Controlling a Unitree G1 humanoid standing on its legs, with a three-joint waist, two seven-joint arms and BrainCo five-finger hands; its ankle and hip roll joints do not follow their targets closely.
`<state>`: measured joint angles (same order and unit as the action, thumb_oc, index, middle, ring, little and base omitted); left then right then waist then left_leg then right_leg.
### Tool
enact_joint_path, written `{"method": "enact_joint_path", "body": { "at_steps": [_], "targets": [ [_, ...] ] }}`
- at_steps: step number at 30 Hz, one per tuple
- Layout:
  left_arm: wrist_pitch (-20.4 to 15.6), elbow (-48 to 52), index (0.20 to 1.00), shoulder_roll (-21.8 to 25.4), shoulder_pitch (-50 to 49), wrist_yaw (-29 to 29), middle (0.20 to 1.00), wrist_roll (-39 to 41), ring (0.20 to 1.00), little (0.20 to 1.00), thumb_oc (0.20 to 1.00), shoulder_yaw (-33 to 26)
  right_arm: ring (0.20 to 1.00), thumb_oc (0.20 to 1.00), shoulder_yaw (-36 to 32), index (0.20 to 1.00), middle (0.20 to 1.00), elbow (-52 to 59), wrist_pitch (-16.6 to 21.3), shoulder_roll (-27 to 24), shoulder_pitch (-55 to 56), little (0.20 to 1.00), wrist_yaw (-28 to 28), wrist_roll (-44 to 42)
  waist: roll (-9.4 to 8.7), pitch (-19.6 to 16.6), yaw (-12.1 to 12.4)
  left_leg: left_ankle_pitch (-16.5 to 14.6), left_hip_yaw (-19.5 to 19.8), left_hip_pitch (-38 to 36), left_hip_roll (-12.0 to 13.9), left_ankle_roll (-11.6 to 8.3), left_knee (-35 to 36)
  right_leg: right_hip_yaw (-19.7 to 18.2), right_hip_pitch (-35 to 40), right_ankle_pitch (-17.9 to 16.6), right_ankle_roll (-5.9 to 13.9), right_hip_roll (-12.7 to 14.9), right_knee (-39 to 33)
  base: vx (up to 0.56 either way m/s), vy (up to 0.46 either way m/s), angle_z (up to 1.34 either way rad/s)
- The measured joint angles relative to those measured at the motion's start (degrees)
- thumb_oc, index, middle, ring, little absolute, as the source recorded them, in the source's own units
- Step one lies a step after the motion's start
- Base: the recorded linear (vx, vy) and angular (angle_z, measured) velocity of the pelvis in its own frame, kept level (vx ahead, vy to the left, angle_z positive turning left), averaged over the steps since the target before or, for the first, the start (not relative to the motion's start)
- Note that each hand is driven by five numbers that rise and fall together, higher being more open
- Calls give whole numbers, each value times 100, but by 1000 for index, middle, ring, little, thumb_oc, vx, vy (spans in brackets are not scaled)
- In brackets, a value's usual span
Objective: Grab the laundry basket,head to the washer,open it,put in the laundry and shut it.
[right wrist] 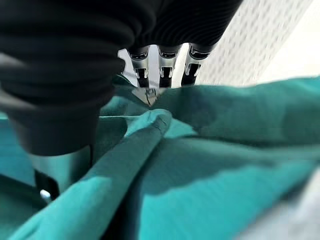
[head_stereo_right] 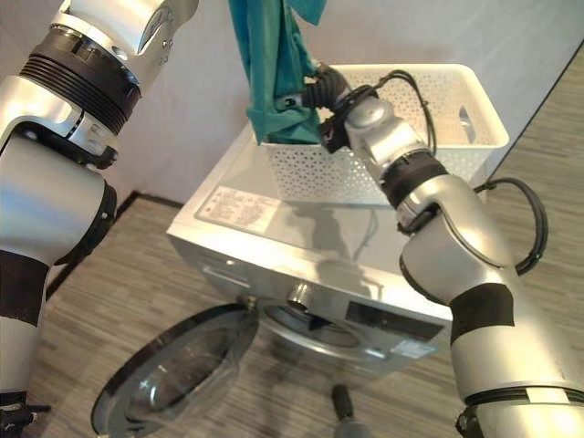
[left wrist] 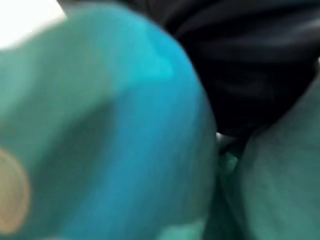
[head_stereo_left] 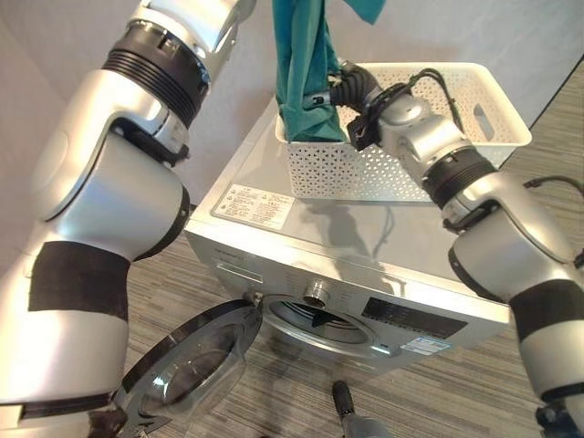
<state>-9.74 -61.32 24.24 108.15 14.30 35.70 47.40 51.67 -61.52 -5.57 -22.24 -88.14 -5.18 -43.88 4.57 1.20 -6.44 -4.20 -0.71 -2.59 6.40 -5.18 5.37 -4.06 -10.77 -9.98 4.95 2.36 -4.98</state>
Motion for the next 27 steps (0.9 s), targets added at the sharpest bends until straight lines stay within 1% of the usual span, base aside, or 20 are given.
{"method": "enact_joint_path", "body": {
  "at_steps": [3, 6, 8, 9, 10, 11, 13, 16, 22, 27],
  "targets": [
    [0, 2, 200, -12, -1, 2, 200, 52, 200, 200, 200, -12, 1000, 1000, -8, 1000, 1000, -5, 0, 95, 7, 1000, 2, -15, -3, -2, 80, 0, 4, 11, 3, 0, 0, 9, -3, 0, 0, 1, 0, 2, -13, 1],
    [-1, 4, 200, -150, 0, 13, 200, 225, 200, 200, 200, -217, 1000, 1000, -111, 1000, 1000, -28, 1, 198, 16, 1000, 19, -33, -5, -3, 117, 3, 28, 42, 8, -5, 0, 51, -13, 1, -3, 6, 0, 2, -23, 6],
    [-2, 8, 200, -221, -1, 18, 200, 289, 200, 200, 200, -236, 1000, 1000, -186, 1000, 1000, -72, 3, 246, 17, 1000, 25, -35, -6, -3, 133, 8, 46, 57, 11, -13, 0, 80, -12, 2, -4, 11, 0, 8, -29, 7],
    [-3, 13, 200, -243, -1, 17, 200, 342, 200, 200, 200, -251, 840, 840, -239, 840, 840, -108, 3, 265, 17, 840, 28, -35, -6, -3, 133, 8, 59, 61, 11, -13, 0, 92, -13, 2, -4, 13, 0, 11, -19, 7],
    [-3, 20, 200, -277, -1, 19, 200, 465, 200, 200, 200, -324, 442, 442, -319, 442, 442, -160, 4, 296, 17, 442, 43, -46, -6, -3, 134, 11, 74, 67, 12, -17, 0, 110, -11, 2, -5, 15, 0, 17, -15, 5],
    [-3, 31, 200, -302, -1, 26, 200, 536, 200, 200, 200, -415, 200, 200, -382, 200, 200, -201, 6, 315, 18, 200, 67, -85, -6, -3, 133, 11, 84, 70, 13, -17, 0, 116, -11, 3, -6, 15, 0, 22, -25, 6],
    [-8, 120, 200, -316, -1, 50, 200, 706, 200, 200, 200, -483, 200, 200, -525, 200, 200, -234, 9, 320, 17, 200, 141, -153, -6, -3, 135, 14, 110, 75, 16, -20, 0, 137, -6, 6, -11, 15, 0, 9, -13, 5],
    [-11, 172, 200, -320, -1, 63, 200, 721, 200, 200, 200, -587, 200, 200, -748, 200, 200, -318, 22, 313, 16, 200, 213, -263, -6, -3, 139, 17, 158, 81, 13, -23, 0, 155, -1, 7, -12, 23, 0, 2, -2, 3],
    [-11, 158, 200, -316, -3, 63, 200, 895, 200, 200, 200, -594, 200, 200, -889, 200, 200, -437, 49, 272, 2, 200, 442, -377, -8, -4, 139, 22, 165, 84, -1, -16, 1, 171, 7, 8, -12, 43, 0, 0, 2, 1],
    [-33, 88, 200, -312, -32, 68, 200, 890, 200, 200, 200, -618, 200, 200, -866, 200, 200, -427, 66, 55, -66, 200, 618, -370, -21, -11, 139, 25, 186, 90, -8, -13, 1, 202, 18, 9, -12, 55, 0, -1, 3, 1]
  ]
}}
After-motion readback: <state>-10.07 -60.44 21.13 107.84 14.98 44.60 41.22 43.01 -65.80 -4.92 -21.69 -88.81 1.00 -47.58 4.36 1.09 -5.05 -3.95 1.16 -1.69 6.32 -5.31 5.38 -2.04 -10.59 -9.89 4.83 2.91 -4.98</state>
